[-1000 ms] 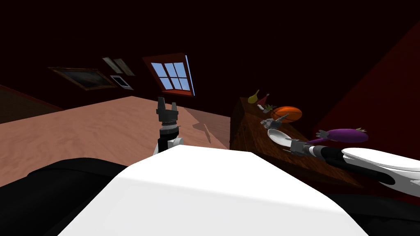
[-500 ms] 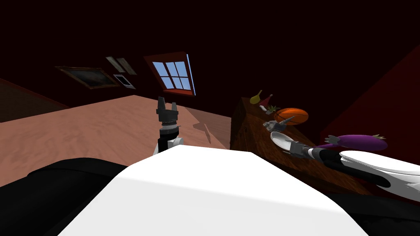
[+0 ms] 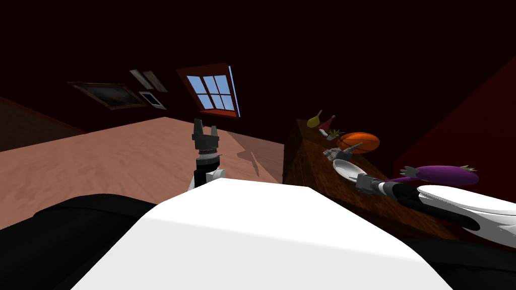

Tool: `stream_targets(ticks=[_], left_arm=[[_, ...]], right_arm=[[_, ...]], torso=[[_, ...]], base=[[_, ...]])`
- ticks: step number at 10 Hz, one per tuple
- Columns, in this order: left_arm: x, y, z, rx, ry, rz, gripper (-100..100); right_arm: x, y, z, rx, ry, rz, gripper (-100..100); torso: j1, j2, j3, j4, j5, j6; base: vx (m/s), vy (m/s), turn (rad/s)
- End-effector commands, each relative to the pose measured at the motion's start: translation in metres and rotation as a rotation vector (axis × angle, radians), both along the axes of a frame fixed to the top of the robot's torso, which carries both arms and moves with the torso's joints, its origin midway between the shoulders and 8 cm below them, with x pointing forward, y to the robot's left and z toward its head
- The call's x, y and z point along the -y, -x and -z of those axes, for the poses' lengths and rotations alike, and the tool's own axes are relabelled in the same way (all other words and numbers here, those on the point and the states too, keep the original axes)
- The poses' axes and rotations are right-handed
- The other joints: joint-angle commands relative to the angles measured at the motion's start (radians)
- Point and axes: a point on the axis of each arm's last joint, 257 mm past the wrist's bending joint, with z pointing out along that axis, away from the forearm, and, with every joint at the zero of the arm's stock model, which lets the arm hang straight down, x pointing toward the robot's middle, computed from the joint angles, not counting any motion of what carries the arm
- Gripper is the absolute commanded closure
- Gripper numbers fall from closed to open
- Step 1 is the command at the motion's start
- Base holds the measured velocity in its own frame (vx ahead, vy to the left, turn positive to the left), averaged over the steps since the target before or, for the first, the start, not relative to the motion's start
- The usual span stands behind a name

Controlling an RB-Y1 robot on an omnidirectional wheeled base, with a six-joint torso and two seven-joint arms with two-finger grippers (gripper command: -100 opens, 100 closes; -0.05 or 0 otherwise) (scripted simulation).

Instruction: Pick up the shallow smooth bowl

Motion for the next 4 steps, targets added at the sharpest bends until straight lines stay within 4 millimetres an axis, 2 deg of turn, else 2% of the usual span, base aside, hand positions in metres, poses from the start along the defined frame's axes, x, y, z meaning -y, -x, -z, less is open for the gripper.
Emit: stream_targets(ticks=[1, 2, 3, 4], left_arm=[[0.0, 0.0, 0.0, 0.0, 0.0, 0.0, 0], [0.0, 0.0, 0.0, 0.0, 0.0, 0.0, 0], [0.0, 0.0, 0.0, 0.0, 0.0, 0.0, 0], [0.0, 0.0, 0.0, 0.0, 0.0, 0.0, 0]], right_arm=[[0.0, 0.0, 0.0, 0.0, 0.0, 0.0, 0], [0.0, -0.009, -0.013, 0.001, 0.001, -0.017, 100], [0.0, -0.005, -0.007, 0.002, 0.002, -0.009, 100], [0.0, -0.006, -0.007, 0.001, 0.001, -0.01, 0]], torso=[[0.0, 0.0, 0.0, 0.0, 0.0, 0.0], [0.0, 0.0, 0.0, 0.0, 0.0, 0.0], [0.001, 0.003, 0.002, 0.001, 0.001, 0.001], [0.002, 0.003, 0.002, 0.001, 0.001, 0.0]], base=[[0.0, 0.0, 0.0], [-0.044, 0.017, -0.126], [-0.027, 0.01, -0.04], [0.0, 0.0, 0.0]])
